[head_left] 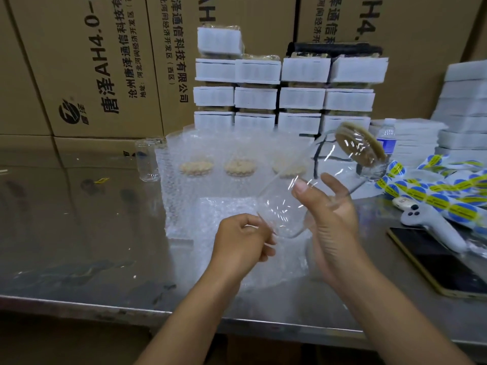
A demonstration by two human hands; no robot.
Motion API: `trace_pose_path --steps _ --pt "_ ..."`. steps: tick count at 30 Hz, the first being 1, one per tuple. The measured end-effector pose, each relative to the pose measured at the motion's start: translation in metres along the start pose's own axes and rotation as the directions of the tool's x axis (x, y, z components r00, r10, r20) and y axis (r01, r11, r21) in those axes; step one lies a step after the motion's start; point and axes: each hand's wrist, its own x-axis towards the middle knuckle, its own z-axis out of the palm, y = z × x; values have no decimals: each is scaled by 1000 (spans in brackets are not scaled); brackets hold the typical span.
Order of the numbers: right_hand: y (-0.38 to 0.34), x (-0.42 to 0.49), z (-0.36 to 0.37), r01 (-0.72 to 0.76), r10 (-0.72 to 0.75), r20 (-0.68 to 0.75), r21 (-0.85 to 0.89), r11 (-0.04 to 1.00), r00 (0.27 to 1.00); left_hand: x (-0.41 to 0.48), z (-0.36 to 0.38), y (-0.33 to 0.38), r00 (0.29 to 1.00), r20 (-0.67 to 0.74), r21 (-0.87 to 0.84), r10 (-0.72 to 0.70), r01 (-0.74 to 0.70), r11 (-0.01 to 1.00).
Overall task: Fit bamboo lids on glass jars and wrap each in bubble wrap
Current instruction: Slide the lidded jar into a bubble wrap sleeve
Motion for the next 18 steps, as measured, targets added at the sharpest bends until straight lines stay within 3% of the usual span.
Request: trace_pose_path --steps 5,10,14,18 --pt "5 4 -14 -36 35 -5 -25 999 999 0 -10 5 1000 22 -133 -4 6 991" --pt "8 5 -14 -56 57 20 -81 995 998 -2 -21 15 999 26 -153 45 -40 987" --pt "9 4 -11 -15 16 2 -124 992 1000 -6 -27 19 994 74 -44 82 -78 996" --pt "6 1 -5 33 -39 -24 -197 980 999 -15 -32 10 955 116 184 273 -290 939"
